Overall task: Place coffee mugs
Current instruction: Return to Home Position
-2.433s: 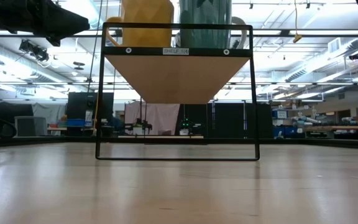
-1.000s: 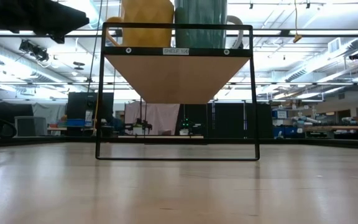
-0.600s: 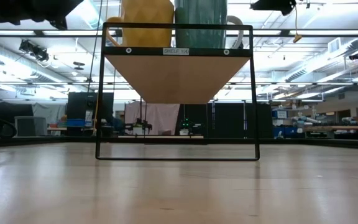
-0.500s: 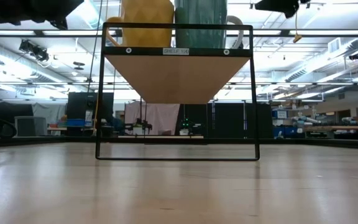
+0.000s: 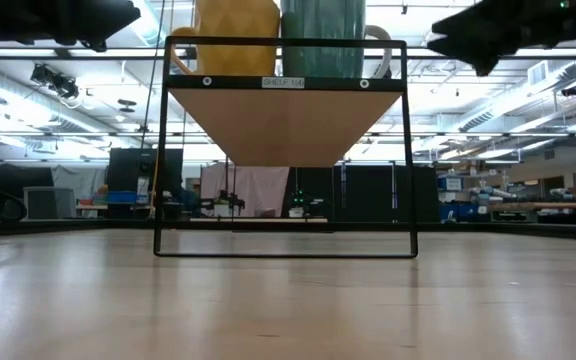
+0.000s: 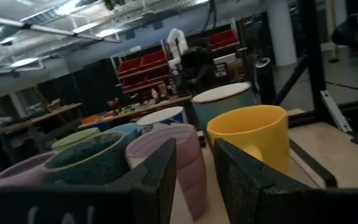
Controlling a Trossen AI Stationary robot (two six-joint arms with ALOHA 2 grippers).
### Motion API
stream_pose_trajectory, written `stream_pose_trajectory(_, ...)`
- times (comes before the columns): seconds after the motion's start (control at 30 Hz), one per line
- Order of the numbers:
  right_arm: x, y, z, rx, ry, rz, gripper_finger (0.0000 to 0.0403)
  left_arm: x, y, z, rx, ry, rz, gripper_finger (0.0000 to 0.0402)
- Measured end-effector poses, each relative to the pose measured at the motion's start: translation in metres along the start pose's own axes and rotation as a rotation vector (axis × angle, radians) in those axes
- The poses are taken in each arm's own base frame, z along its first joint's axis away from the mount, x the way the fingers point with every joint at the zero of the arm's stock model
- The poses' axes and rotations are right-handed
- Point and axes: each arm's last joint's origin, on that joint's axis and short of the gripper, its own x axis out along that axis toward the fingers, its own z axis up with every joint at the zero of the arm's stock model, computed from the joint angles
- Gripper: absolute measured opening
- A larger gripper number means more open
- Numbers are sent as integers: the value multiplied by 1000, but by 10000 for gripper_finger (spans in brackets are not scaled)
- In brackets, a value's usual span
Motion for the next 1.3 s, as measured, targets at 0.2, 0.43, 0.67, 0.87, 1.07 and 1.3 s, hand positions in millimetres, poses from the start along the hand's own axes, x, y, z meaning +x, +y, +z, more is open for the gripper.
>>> stream_pose_trajectory(0.2, -8, -6, -21, 6, 1, -23, 205, 0, 1, -4, -62, 53, 69, 114)
stream_pose_trajectory(0.43, -20, -12, -51, 66, -132, -53, 196, -1, 1, -5, -134, 61, 82, 114)
stream_pose_trajectory(0.67, -27, -17, -64, 93, -192, -86, 189, -10, 5, 0, -155, 3, 78, 114)
stream_pose_trajectory(0.87, -32, -20, -62, 95, -237, -159, 187, -29, 10, 3, -208, -63, 31, 114)
stream_pose_trajectory(1.07, -36, -23, -52, 143, -335, -220, 189, -29, 7, 0, -224, -30, -57, 114)
stream_pose_trajectory(1.3, -36, -23, -53, 139, -331, -220, 189, -30, 2, -4, -252, -5, -181, 114)
